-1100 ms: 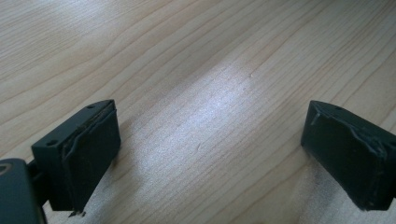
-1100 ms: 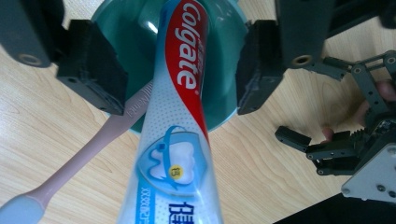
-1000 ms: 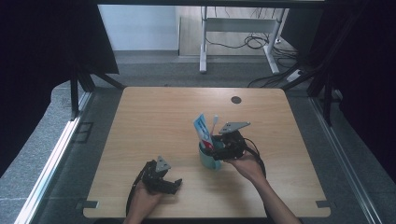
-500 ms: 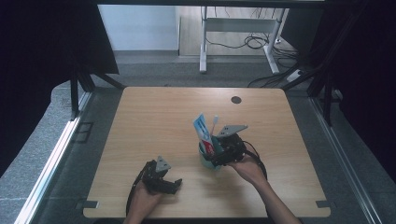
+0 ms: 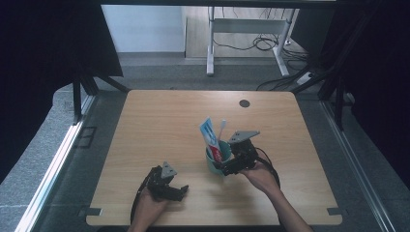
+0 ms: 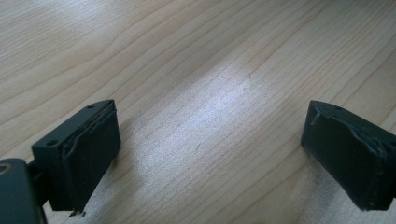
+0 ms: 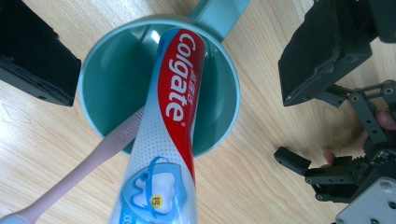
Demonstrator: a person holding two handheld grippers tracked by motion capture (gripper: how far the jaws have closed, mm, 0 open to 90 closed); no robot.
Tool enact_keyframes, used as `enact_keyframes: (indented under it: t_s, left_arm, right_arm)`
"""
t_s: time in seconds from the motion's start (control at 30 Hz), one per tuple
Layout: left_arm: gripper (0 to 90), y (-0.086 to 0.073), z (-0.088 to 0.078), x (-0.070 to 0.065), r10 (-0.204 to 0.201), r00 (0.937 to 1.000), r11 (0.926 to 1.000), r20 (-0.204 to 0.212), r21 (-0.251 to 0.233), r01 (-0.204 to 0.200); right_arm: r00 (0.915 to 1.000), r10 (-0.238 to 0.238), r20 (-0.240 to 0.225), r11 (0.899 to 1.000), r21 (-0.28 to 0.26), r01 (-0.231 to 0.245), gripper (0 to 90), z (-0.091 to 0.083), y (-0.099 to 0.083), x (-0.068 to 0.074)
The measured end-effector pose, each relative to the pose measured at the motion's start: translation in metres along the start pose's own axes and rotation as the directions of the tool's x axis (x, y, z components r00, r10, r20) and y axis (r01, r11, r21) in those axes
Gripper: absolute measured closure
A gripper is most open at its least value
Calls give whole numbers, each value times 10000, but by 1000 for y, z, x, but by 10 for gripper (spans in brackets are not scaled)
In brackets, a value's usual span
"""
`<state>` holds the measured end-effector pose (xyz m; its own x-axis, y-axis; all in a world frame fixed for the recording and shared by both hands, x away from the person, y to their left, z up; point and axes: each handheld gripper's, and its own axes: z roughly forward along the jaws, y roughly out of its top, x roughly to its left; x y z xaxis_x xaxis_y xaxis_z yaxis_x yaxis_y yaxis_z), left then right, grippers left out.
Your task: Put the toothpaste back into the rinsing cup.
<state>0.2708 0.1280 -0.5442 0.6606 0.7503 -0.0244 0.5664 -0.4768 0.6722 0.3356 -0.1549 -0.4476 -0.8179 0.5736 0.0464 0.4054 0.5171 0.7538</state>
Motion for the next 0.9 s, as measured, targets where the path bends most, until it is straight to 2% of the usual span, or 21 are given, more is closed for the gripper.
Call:
enact_keyframes:
  t_s: [0.47, 0.9]
  left_arm:
    - [45, 0, 0, 0, -16, 10000, 10000, -5, -22, 16]
    - [47, 0, 0, 0, -16, 10000, 10000, -25, -22, 16]
  right_arm:
    - [9997, 226, 29, 9997, -103, -226, 0, -12, -8, -4]
    - [9984, 557, 121, 9981, -268, -554, 0, -25, -23, -12]
